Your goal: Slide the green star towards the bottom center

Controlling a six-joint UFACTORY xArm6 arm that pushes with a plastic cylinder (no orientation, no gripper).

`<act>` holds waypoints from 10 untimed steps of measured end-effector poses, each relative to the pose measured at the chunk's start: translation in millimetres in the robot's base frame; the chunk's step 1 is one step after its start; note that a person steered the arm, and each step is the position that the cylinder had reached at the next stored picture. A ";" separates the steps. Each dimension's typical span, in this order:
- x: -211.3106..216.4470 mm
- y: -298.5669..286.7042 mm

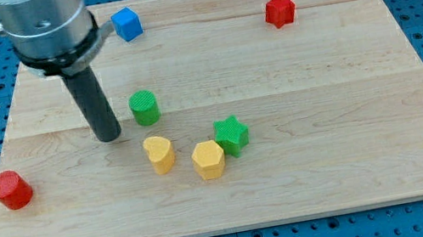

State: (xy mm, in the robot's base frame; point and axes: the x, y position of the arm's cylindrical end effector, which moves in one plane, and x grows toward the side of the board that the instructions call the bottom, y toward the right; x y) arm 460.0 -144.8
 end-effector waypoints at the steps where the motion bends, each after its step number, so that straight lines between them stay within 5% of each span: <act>1: -18.8 37.0; 3: -17.3 88.3; 6: 49.2 211.6; 10: 50.1 257.1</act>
State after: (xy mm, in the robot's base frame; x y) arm 510.0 112.3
